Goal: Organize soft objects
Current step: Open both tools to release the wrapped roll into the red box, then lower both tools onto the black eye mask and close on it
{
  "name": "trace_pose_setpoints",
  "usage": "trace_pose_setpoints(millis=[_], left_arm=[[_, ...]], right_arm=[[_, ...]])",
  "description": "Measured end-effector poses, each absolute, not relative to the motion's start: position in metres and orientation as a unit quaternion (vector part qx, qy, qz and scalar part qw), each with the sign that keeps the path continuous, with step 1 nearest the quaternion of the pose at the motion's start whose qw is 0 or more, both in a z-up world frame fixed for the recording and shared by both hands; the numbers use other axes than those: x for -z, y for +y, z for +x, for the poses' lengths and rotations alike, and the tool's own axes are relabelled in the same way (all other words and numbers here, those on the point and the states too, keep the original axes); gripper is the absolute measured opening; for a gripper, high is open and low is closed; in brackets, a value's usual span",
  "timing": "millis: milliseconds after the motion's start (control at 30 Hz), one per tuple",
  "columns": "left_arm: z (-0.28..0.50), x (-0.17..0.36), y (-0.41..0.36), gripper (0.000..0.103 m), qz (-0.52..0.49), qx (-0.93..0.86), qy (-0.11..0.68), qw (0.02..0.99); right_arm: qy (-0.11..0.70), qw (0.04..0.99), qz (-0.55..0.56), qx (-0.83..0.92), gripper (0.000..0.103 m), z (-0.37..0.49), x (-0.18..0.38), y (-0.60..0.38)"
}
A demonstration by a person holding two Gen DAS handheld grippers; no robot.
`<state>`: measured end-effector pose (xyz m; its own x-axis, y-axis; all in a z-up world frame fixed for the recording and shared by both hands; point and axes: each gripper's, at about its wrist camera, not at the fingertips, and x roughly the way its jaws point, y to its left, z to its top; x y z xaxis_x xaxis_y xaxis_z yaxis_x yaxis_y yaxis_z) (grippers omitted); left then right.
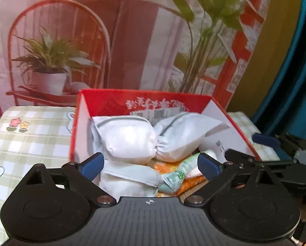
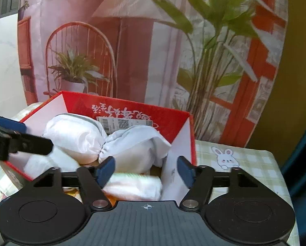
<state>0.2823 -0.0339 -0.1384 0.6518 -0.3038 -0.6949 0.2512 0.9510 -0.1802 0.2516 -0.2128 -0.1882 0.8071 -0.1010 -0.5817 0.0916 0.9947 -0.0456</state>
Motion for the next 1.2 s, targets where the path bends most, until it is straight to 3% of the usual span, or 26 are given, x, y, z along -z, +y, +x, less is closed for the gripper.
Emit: trace_pose_setpoints(millis=[67,167,233,767,833,867,1000,1067,1133,1167,1200], left_arm=[[0.274,0.129,-0.03,0.101,-0.036,0.146,0.374,0.915],[0.259,0.117,-0.028,0.103,-0.025,0.131,0.352,0.927],[0.25,0.112,-0.028,0.103,-0.012,0.121,0.344,0.931],[0.196,0.136,-0.014,0.103,0.021,0.113,0.386,0.915],[0.192,0.144,-0.015,0.101,0.014,0.129,0.393,0.91],[0.19,0.146,-0.015,0.099,0.009,0.137,0.394,0.909],[0.19,0.157,-0.017,0.078,-0.007,0.165,0.408,0.898],[0.192,0.164,-0.019,0.073,-0.01,0.17,0.416,0.893],[0.192,0.172,-0.021,0.061,-0.01,0.177,0.426,0.887],[0.193,0.176,-0.022,0.05,-0.009,0.183,0.434,0.882],[0.194,0.18,-0.024,0.047,-0.005,0.187,0.44,0.878]], right_arm=[[0.294,0.954,0.002,0.056,0.08,0.243,0.184,-0.214],[0.273,0.96,0.016,0.064,0.097,0.227,0.179,-0.215],[0.263,0.962,0.025,0.068,0.102,0.216,0.176,-0.214],[0.279,0.953,0.094,0.076,0.102,0.132,0.216,-0.19],[0.29,0.95,0.095,0.066,0.091,0.124,0.228,-0.185],[0.297,0.948,0.096,0.061,0.076,0.121,0.233,-0.183],[0.325,0.937,0.117,0.045,0.048,0.114,0.253,-0.179],[0.334,0.934,0.121,0.037,0.04,0.112,0.26,-0.178],[0.337,0.933,0.123,0.031,0.037,0.11,0.266,-0.178],[0.335,0.933,0.125,0.03,0.034,0.108,0.269,-0.178],[0.334,0.934,0.127,0.03,0.032,0.109,0.27,-0.181]])
